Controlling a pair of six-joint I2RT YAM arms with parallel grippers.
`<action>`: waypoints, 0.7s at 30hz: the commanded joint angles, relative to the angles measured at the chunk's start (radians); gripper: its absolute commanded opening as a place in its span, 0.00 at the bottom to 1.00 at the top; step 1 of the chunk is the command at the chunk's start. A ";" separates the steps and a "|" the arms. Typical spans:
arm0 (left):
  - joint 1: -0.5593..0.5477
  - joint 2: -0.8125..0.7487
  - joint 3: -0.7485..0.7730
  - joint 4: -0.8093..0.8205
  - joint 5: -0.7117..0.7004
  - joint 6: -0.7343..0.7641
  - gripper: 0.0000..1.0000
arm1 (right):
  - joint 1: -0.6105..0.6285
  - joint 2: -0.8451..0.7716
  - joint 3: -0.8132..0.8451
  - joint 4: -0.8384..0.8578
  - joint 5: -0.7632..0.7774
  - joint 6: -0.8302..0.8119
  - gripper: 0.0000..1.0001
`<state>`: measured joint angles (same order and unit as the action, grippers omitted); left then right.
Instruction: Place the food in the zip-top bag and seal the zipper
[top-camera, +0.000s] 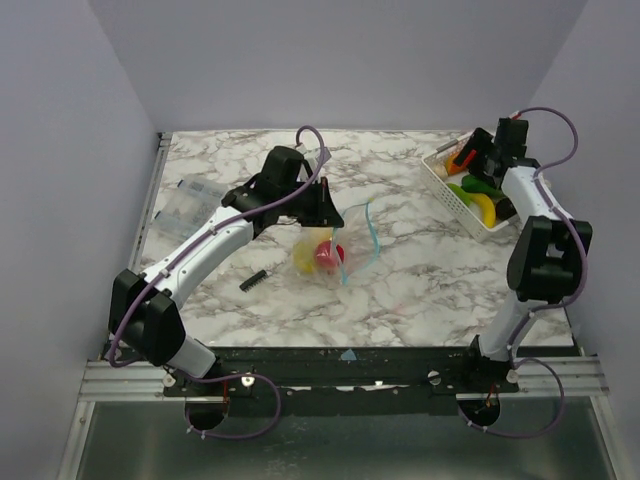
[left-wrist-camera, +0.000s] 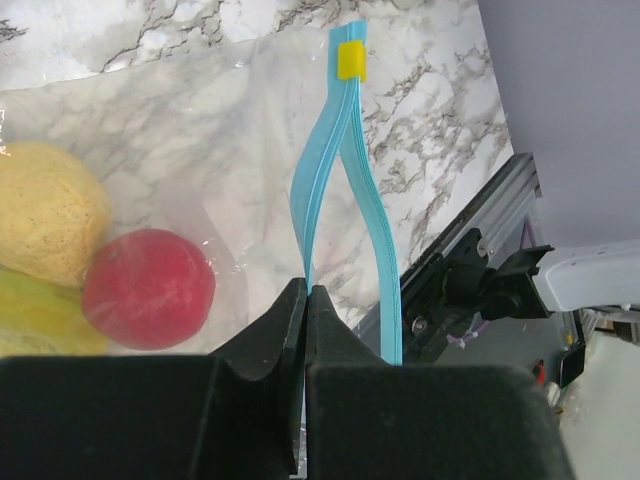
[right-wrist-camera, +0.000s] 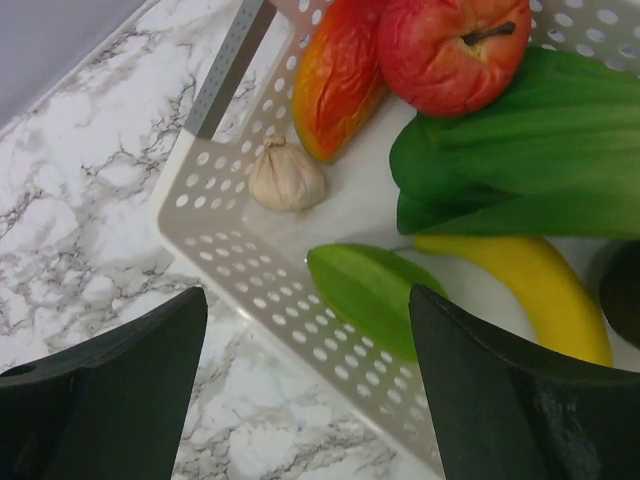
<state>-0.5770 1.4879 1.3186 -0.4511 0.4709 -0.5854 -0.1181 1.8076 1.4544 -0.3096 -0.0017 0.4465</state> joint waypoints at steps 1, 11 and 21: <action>0.003 0.026 0.046 -0.046 0.040 0.045 0.00 | -0.071 0.156 0.154 -0.076 -0.246 -0.046 0.84; 0.005 0.064 0.088 -0.065 0.052 0.065 0.00 | -0.082 0.402 0.385 -0.264 -0.310 -0.220 0.90; 0.006 0.096 0.101 -0.068 0.074 0.061 0.00 | -0.083 0.484 0.439 -0.376 -0.334 -0.311 0.90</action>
<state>-0.5770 1.5757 1.3876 -0.5125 0.5148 -0.5411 -0.1982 2.2475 1.8683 -0.5854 -0.2832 0.1921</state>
